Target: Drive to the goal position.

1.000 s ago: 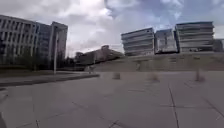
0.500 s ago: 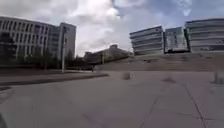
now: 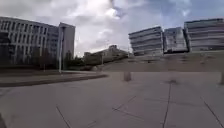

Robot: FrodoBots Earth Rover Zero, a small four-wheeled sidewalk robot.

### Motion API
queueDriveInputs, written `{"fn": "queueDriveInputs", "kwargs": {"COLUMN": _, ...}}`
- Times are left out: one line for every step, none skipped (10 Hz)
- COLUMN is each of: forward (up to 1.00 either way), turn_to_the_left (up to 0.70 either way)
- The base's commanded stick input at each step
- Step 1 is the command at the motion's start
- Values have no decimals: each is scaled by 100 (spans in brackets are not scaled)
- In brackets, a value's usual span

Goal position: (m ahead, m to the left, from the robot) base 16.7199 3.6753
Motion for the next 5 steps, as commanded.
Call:
{"fn": "queueDriveInputs", "kwargs": {"forward": 70, "turn_to_the_left": 0}}
{"fn": "queueDriveInputs", "kwargs": {"forward": 70, "turn_to_the_left": 0}}
{"fn": "queueDriveInputs", "kwargs": {"forward": 70, "turn_to_the_left": 0}}
{"fn": "queueDriveInputs", "kwargs": {"forward": 70, "turn_to_the_left": 0}}
{"fn": "queueDriveInputs", "kwargs": {"forward": 70, "turn_to_the_left": 0}}
